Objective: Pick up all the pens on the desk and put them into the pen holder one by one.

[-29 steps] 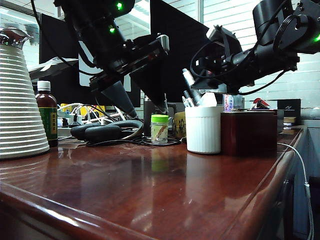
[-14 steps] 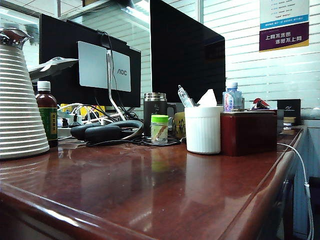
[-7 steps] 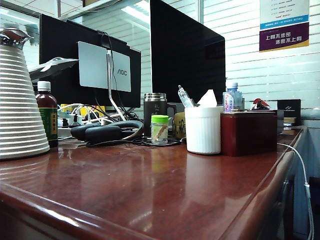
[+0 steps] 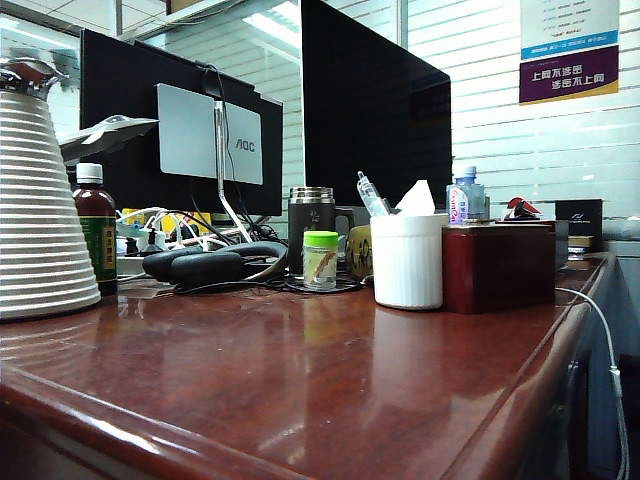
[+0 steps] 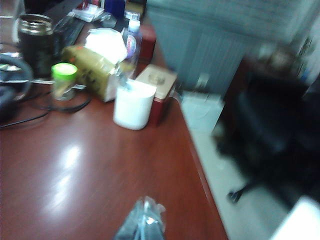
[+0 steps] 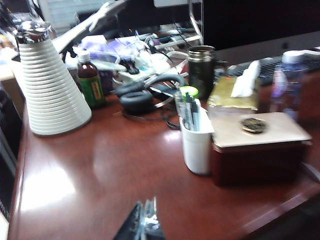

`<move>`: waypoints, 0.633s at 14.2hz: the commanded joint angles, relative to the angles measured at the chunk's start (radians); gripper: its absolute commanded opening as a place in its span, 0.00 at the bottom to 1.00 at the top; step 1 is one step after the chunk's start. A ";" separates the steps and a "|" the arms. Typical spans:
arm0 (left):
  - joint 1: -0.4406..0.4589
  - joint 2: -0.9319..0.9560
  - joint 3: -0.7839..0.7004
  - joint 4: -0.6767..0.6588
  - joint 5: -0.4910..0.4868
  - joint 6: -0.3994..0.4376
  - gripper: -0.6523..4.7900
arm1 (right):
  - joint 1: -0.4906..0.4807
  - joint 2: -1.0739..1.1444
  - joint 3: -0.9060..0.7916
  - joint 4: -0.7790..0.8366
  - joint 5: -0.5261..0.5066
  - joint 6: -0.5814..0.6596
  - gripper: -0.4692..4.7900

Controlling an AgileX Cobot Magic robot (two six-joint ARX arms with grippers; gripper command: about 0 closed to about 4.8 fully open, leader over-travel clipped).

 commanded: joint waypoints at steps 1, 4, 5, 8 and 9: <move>-0.003 0.011 -0.386 0.483 0.011 -0.056 0.11 | 0.002 -0.002 -0.329 0.332 0.000 0.161 0.08; -0.002 0.011 -0.588 0.612 0.011 -0.127 0.11 | 0.001 -0.003 -0.467 0.363 0.013 0.152 0.08; -0.002 0.011 -0.609 0.612 0.011 -0.135 0.11 | 0.001 -0.003 -0.467 0.324 0.012 0.118 0.08; -0.002 0.010 -0.615 0.537 0.011 -0.147 0.11 | 0.001 -0.007 -0.466 0.328 0.013 0.121 0.08; -0.002 0.010 -0.615 0.533 0.011 -0.147 0.11 | 0.000 -0.007 -0.466 0.328 0.013 0.121 0.08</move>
